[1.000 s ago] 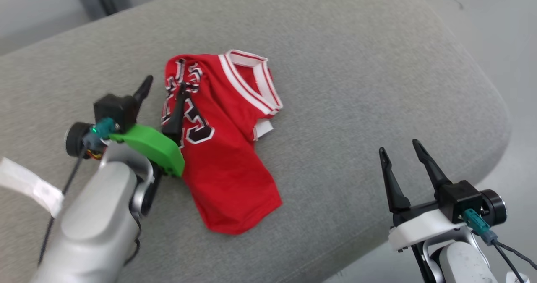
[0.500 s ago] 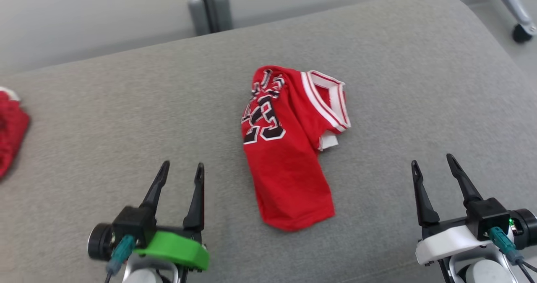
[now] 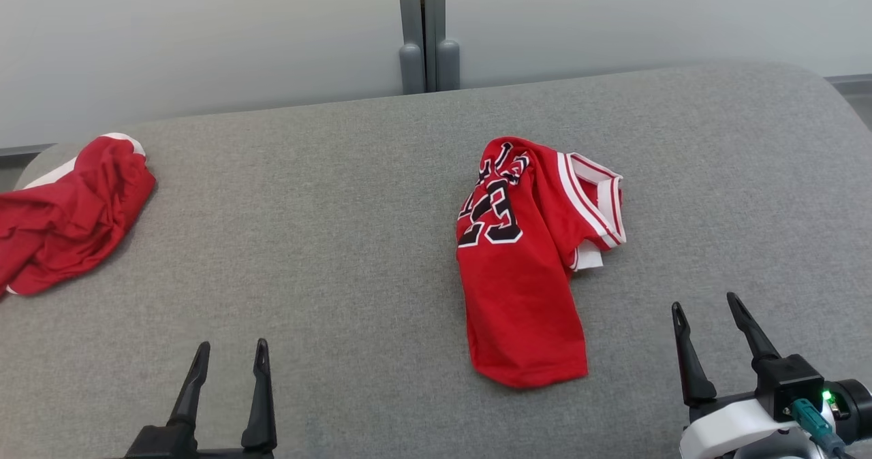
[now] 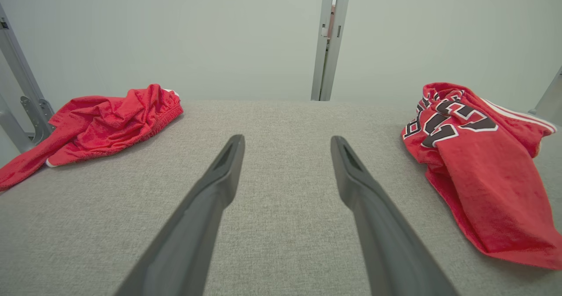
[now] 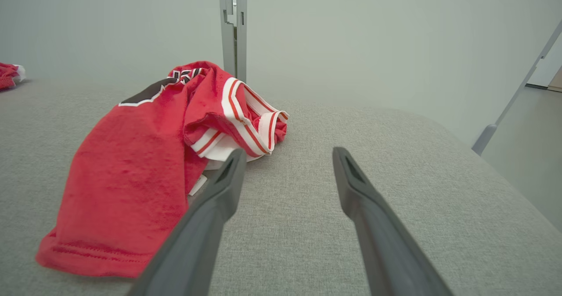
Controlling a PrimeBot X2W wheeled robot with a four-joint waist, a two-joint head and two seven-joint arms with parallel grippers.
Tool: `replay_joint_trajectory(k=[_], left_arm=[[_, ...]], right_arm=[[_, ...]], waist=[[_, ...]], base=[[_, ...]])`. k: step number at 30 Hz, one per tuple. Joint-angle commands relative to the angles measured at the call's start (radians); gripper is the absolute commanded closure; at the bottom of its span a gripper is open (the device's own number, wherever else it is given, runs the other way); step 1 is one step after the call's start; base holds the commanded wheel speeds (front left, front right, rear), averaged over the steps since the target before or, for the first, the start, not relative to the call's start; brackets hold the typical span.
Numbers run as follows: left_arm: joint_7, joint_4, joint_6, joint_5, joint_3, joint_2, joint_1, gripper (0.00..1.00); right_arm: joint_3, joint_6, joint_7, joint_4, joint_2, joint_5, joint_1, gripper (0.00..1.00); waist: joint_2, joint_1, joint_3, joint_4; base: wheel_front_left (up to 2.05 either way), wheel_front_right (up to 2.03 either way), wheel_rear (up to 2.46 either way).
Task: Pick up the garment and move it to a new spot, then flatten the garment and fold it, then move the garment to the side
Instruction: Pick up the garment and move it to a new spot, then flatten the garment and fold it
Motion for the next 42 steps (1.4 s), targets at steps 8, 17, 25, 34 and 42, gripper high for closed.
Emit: replay_joint_trajectory(k=[8, 17, 25, 34, 42], left_arm=[[-0.001, 0.027, -0.073, 0.056, 0.096, -0.042, 0.03, 0.0], [-0.001, 0.038, -0.093, 0.076, 0.122, -0.051, 0.01, 0.0], [-0.001, 0.009, -0.118, 0.075, -0.026, -0.052, -0.061, 0.0], [0.001, 0.156, -0.126, 0.051, -0.454, -0.008, -0.268, 0.0], [0.047, 0.399, -0.125, -0.043, -0.646, 0.02, -0.424, 0.0]], right_arm=[[0.017, -0.001, 0.0, 0.017, 0.003, 0.01, -0.002, 0.0], [0.029, -0.001, 0.0, 0.022, 0.005, 0.011, -0.015, 0.0], [0.046, -0.001, 0.0, 0.01, 0.0, 0.013, -0.041, 0.0], [0.074, -0.001, 0.0, -0.007, 0.0, 0.011, -0.097, 0.0], [0.081, -0.001, 0.0, -0.021, 0.009, 0.019, -0.12, 0.0]], waist=[[0.0, 0.0001, -0.02, 0.0], [0.0, 0.0001, -0.018, -0.009], [0.0, 0.0001, -0.002, -0.062], [0.0, 0.0001, 0.052, -0.212], [0.0, 0.0001, 0.105, -0.343]], base=[[0.0, 0.0, 0.0], [0.0, 0.0, 0.0], [0.0, 0.0, 0.0], [0.0, 0.0, 0.0], [0.0, 0.0, 0.0]])
